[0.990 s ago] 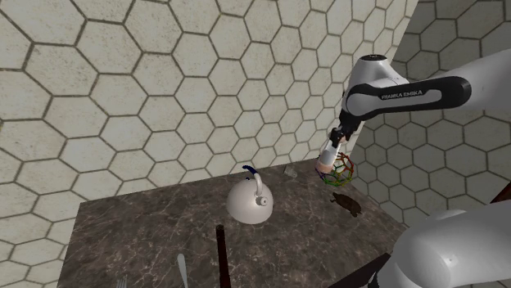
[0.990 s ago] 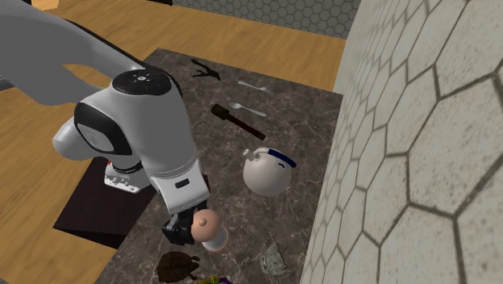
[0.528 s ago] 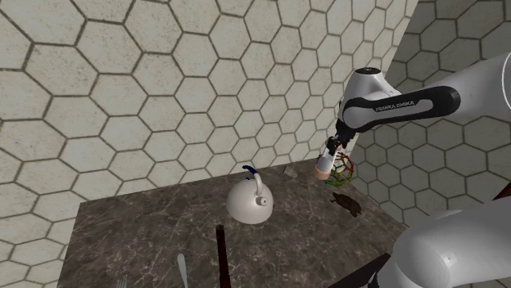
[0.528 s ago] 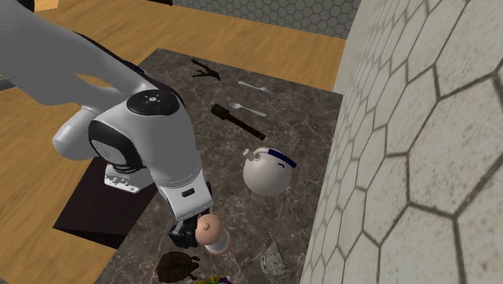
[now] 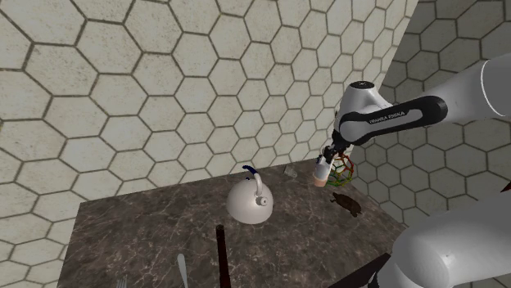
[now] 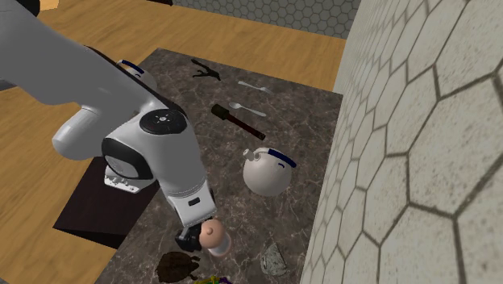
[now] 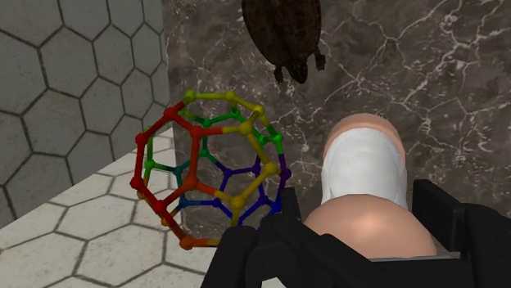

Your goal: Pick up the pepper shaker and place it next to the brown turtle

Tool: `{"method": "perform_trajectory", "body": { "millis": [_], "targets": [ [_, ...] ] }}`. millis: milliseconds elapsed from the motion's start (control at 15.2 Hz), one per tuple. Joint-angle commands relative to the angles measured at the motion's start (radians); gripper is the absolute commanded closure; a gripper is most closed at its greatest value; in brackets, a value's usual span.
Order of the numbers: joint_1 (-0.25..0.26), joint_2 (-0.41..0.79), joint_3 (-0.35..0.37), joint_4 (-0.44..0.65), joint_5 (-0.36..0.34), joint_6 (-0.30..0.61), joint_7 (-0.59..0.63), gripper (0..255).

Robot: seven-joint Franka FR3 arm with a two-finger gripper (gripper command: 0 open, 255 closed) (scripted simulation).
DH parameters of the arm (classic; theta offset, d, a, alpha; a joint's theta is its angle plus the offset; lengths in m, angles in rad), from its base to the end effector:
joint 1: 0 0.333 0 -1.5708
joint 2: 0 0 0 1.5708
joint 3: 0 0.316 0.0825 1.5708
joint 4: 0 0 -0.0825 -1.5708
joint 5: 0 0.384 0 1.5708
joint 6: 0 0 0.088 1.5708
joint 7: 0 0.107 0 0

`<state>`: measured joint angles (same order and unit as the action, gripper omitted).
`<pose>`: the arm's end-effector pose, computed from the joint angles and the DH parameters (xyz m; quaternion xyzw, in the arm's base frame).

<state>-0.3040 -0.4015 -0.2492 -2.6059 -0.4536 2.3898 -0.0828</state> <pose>0.3547 -0.2220 0.4017 0.9855 -0.0764 0.0511 0.1425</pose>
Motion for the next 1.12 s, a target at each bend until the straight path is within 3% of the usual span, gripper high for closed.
{"method": "perform_trajectory", "body": {
  "millis": [0,726,1056],
  "targets": [
    [-0.004,0.017,-0.002,-0.016,-0.01,0.032,0.011,255],
    [-0.029,0.139,-0.009,-0.073,-0.074,0.209,0.079,255],
    [-0.031,0.148,-0.009,-0.076,-0.079,0.22,0.084,255]
  ]
}}
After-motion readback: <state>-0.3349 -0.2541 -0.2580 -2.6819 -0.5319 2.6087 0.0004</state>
